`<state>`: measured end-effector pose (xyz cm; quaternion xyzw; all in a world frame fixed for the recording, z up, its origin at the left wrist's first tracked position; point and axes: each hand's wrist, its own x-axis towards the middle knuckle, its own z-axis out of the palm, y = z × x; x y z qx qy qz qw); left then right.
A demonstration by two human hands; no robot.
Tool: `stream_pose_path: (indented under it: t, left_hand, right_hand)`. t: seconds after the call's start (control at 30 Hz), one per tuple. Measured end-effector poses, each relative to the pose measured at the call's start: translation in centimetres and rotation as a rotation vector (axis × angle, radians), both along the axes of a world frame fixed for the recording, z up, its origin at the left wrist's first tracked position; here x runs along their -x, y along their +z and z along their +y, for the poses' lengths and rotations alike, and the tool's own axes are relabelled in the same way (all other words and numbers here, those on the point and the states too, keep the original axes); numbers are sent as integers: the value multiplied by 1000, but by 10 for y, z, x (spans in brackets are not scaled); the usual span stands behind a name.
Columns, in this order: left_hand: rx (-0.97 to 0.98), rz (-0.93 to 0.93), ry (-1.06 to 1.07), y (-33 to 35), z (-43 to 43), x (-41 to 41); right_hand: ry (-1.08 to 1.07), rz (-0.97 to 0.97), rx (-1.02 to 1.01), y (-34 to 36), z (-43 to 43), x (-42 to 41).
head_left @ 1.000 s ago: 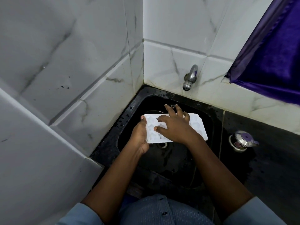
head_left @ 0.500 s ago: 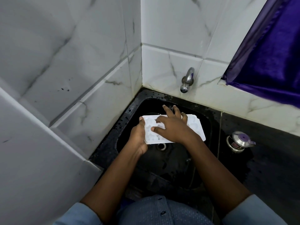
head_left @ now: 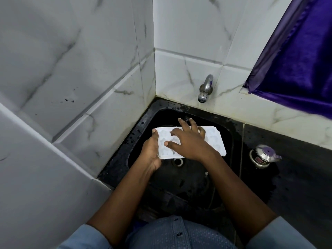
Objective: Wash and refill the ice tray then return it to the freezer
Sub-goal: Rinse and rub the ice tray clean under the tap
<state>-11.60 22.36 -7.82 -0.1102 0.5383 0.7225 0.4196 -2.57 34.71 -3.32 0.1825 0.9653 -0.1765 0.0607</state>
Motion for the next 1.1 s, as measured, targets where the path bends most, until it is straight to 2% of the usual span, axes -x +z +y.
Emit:
stream_pose_path:
  t: [0.13, 0.2, 0.43, 1.1]
  left_hand:
    - [10, 21, -8, -4, 0, 7]
    - [0, 19, -11, -4, 0, 9]
    - [13, 27, -36, -9, -3, 8]
    - [40, 40, -47, -5, -8, 2]
  right_hand:
    - [-99, 141, 95, 5, 8, -7]
    - [-147, 185, 55, 5, 15, -11]
    - [-110, 9, 2, 2, 19, -20]
    - [-118, 23, -30, -1, 14, -20]
